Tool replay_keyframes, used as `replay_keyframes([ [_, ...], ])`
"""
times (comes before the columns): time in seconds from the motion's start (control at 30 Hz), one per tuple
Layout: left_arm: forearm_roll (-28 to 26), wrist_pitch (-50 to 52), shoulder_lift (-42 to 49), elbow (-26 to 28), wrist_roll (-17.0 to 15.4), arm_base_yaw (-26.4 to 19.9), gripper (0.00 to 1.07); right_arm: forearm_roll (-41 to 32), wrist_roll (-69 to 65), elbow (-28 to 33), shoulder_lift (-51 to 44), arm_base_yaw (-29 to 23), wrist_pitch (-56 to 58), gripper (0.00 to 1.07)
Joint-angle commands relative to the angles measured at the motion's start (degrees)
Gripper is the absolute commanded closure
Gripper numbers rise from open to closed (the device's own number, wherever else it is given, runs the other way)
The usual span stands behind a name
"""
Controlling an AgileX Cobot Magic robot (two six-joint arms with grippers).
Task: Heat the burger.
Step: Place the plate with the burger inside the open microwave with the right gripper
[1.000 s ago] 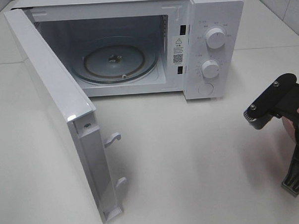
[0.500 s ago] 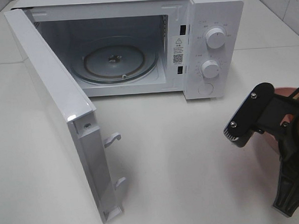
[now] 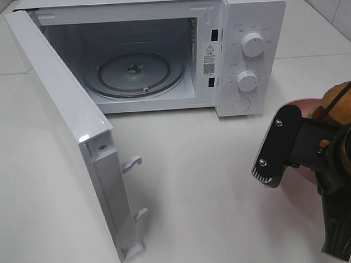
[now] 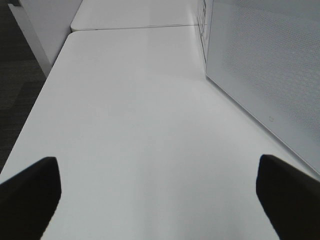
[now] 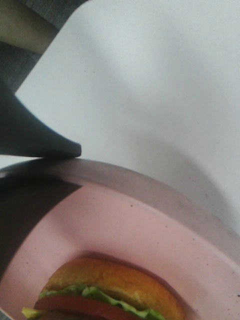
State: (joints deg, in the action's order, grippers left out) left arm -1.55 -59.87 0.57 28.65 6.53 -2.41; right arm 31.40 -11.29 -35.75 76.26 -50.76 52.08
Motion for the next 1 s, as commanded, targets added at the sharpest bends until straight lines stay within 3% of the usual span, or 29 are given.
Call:
replay_keyframes([
  [0.03,0.11,0.52,0.80,-0.11,-0.34,0.34,0.07,4.35,5.96,0.11,-0.34,-0.11,-1.66,1.06],
  [0.33,0.11,0.52,0.80,-0.11,-0.34,0.34,0.07,4.64,18.45,0.11,-0.34,-0.11,-9.17,1.04],
  [1.0,0.11,0.52,0.80,-0.11,-0.34,0.34,0.07,14.27,24.06,0.11,-0.34,-0.11,-23.26,1.02],
])
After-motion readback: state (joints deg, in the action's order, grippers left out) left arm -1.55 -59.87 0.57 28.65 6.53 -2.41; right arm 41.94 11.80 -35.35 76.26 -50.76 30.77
